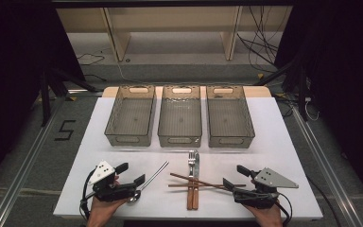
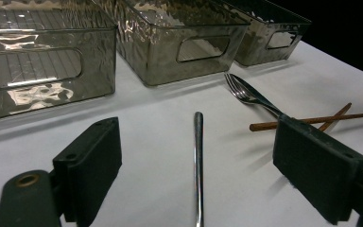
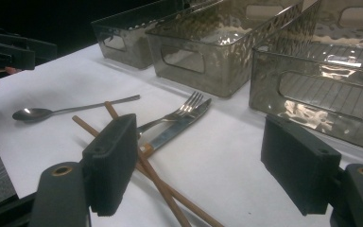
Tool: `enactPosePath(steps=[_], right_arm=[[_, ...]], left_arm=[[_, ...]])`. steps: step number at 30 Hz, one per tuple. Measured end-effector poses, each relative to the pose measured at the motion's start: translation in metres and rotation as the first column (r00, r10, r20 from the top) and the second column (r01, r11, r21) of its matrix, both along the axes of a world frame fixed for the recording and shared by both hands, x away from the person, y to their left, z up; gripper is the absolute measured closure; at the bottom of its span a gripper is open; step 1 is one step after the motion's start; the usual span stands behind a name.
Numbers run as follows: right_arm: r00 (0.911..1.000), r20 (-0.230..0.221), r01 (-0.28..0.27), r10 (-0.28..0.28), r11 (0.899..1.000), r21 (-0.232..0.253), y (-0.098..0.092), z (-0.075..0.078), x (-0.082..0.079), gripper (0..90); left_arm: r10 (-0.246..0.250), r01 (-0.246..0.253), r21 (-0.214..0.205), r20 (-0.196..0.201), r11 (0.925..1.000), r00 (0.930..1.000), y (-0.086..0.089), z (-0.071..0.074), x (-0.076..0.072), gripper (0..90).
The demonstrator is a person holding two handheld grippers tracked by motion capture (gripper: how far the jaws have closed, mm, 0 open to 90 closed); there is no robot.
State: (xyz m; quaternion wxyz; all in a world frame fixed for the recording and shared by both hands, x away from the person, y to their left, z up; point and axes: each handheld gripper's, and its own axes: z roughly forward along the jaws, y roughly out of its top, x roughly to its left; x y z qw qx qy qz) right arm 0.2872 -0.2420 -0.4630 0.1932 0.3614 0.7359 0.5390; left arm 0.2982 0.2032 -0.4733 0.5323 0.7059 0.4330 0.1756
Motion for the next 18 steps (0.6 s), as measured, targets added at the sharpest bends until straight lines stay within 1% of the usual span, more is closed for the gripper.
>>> enactPosePath(steps=[4, 8, 12, 18], right_arm=[[1.0000, 0.001, 0.000, 0.000, 1.000, 0.005, -0.0006, 0.0003, 0.0004, 29.1], [1.0000, -0.006, -0.007, 0.007, 1.000, 0.000, -0.0005, 0.0013, 0.0006, 29.9], [0.9998, 0.001, -0.020, 0.020, 0.999, -0.030, 0.0020, 0.0030, -0.0001, 31.1], [0.9995, -0.006, -0.030, 0.030, 0.998, -0.048, 0.0040, 0.0021, 0.0001, 31.3]], left_arm=[[0.000, 0.000, 0.001, 0.000, 1.0000, 1.0000, -0.0002, 0.0000, 0.0000, 16.1], [0.000, 0.000, 0.000, 0.000, 1.0000, 1.0000, -0.0003, -0.0001, 0.0000, 16.1], [0.000, 0.000, 0.001, 0.000, 1.0000, 1.0000, -0.0002, -0.0002, 0.0001, 16.1], [0.000, 0.000, 0.000, 0.000, 1.0000, 1.0000, -0.0002, -0.0001, 0.0001, 16.1]])
